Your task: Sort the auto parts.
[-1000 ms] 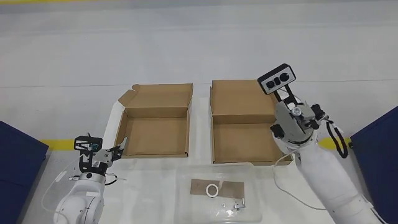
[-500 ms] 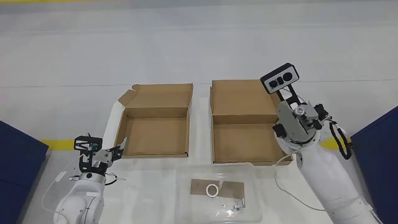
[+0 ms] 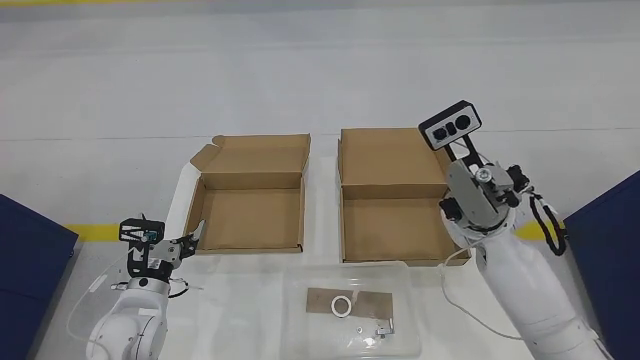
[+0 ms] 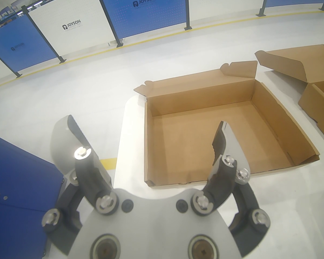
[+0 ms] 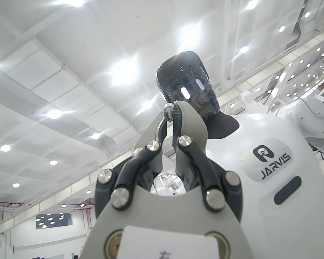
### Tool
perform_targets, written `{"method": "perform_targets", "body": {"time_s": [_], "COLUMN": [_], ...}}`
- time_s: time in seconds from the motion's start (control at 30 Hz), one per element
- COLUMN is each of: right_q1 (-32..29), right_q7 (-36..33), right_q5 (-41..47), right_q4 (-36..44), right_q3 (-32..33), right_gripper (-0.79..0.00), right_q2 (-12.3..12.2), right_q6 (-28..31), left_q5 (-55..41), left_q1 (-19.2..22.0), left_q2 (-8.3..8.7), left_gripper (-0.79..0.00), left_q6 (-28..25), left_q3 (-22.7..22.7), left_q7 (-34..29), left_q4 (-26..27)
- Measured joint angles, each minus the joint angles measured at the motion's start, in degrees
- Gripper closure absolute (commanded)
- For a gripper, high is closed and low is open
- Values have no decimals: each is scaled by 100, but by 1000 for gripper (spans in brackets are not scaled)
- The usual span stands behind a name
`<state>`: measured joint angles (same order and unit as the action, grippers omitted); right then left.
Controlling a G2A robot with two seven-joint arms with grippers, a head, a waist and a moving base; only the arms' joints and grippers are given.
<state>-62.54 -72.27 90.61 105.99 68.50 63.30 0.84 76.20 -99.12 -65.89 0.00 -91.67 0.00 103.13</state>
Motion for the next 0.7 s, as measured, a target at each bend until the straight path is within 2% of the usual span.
{"method": "perform_targets", "body": {"time_s": [0.7], "right_q1": [-145], "right_q7": [81], "right_q5": [130], "right_q4": [69], "right_q3": [233], "right_gripper": [0], "right_q2": [167], "right_q6": [-306], "left_q5": [0], "left_q1": [0], "left_q2": [0], "left_gripper": [-785], "left_q6": [0], "left_q3": [0], "left_q7": [0], "left_q4": [0]}}
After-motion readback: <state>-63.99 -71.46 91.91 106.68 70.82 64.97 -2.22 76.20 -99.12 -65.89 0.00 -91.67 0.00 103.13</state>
